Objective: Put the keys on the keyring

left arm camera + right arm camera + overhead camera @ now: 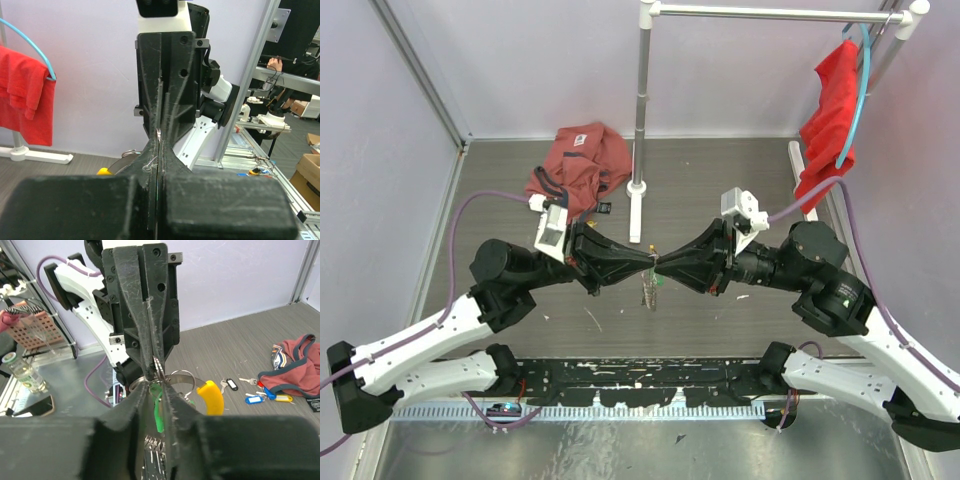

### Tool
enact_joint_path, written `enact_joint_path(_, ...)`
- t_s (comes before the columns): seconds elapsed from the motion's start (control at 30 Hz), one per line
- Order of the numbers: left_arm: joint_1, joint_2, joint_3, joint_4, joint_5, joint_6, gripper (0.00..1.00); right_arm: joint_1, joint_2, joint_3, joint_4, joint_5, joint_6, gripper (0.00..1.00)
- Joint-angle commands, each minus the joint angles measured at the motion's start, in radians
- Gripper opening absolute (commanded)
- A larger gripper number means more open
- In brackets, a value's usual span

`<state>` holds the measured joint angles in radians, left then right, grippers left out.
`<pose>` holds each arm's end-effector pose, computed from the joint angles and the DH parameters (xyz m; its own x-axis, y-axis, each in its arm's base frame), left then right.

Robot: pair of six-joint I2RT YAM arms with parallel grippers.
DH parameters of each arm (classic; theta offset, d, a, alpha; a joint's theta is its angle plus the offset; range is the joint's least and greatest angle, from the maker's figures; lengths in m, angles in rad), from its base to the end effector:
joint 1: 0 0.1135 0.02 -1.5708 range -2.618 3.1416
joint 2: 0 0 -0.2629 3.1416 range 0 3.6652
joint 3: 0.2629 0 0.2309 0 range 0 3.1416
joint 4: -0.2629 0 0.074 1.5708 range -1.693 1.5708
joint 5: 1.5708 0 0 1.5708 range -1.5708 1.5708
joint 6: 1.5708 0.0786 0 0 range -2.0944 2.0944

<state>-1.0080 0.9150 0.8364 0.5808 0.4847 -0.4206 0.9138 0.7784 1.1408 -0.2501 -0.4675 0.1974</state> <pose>0.0824 -0.1993 0.4333 -0.1601 -0.4234 -0.8917 0.9869 -0.0506 -0.1531 0.0717 0.1509 0.4494 -0.1252 0.1244 -0.9843 -0.9747 0.1695 0.1454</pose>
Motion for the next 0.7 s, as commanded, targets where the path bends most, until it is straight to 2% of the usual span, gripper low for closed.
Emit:
enact_joint_path(0.0,-0.004,0.005,0.036,0.008,0.014,0.001,0.0,0.0,-0.019,0.043,-0.015,0.045,-0.071,0.29)
enact_joint_path(0.13,-0.004,0.01,0.039,0.009,0.018,0.002,0.0,0.0,-0.034,0.037,-0.015,0.063,-0.086,0.34)
enact_joint_path(0.67,-0.003,0.009,0.04,0.012,0.02,0.0,0.0,0.001,-0.074,0.019,0.003,0.098,-0.102,0.33)
